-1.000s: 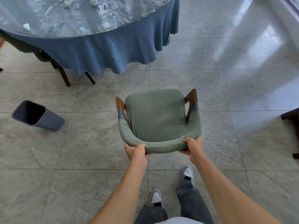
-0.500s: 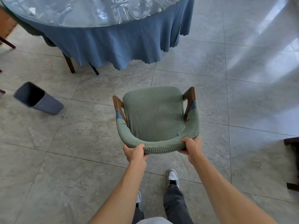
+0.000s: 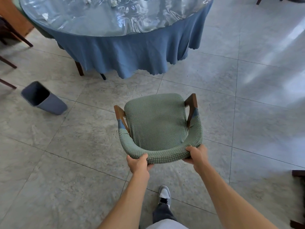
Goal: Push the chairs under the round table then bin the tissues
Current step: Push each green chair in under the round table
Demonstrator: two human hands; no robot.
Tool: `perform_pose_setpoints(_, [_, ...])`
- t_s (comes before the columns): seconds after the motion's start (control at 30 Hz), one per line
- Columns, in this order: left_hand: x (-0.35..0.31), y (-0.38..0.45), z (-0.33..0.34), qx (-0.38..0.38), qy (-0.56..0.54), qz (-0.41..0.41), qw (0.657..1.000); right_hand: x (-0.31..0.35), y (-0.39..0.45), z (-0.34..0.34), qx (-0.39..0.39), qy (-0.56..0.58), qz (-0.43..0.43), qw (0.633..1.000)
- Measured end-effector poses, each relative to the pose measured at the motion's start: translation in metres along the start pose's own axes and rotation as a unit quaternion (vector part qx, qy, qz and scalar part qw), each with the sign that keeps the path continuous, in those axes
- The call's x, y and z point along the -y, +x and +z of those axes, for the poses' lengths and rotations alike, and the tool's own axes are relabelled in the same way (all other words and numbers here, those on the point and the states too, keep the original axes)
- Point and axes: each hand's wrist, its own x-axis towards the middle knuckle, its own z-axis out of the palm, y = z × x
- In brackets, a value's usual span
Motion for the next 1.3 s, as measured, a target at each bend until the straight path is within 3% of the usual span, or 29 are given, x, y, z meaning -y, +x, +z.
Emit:
perform_pose_setpoints(0.57, [0.007,0.008,-0.005,0.034,-0.009,0.018,0.999,0.005,-0.004,-0.003,0.022,0.011,0.010,1.000])
perform_pose_setpoints(0.87, [0.003,-0.009,-0.018,0.121,-0.101,-0.057,0.986,0.003,-0.002,-0.006,0.037,0.081,0.077,0.993])
perform_pose_setpoints(1.0, [0.004,-0.009,-0.014,0.124,-0.119,-0.044,0.984,0.007,-0.002,-0.006,0.047,0.113,0.094,0.988])
perform_pose_setpoints(1.3, [0.002,-0.005,-0.004,0.096,-0.119,-0.018,0.988,0.009,0.001,-0.006,0.049,0.088,0.039,0.994])
